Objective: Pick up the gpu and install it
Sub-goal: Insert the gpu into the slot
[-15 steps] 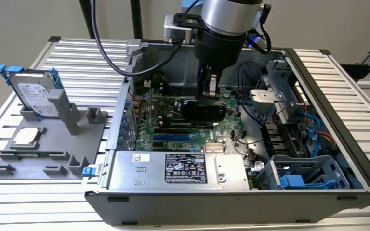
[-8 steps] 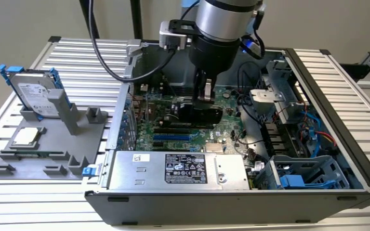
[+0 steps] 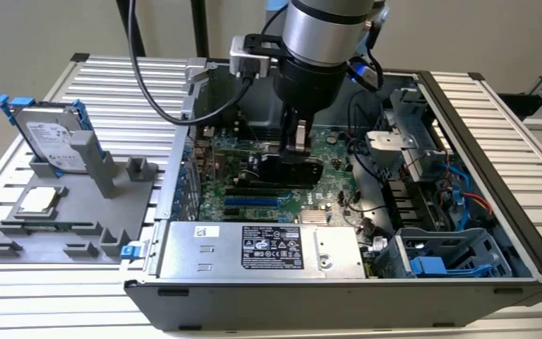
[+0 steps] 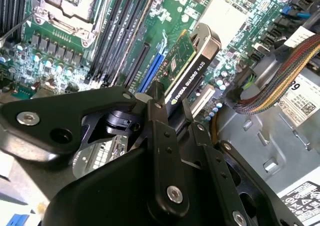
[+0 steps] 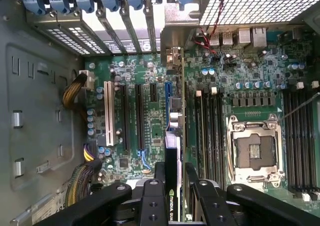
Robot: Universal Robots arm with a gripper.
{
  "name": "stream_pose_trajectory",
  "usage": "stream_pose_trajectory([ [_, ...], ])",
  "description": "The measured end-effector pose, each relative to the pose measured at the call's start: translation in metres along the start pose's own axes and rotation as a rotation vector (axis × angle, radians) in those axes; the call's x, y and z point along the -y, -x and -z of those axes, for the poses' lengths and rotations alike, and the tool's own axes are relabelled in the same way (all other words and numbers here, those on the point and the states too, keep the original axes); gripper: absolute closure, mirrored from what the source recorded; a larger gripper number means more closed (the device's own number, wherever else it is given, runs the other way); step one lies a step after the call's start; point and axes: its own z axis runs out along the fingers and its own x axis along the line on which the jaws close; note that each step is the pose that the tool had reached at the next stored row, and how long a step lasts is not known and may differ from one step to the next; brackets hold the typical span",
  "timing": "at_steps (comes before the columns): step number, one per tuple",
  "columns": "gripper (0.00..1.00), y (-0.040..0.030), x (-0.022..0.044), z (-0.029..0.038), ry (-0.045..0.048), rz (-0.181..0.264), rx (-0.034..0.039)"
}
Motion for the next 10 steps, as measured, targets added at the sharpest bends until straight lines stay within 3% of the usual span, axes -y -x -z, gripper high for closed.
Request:
stream_pose_trajectory([
  [10,1.00,-0.0009,-0.0046,-0.0068,-0.0001,0.005,-0.0004],
])
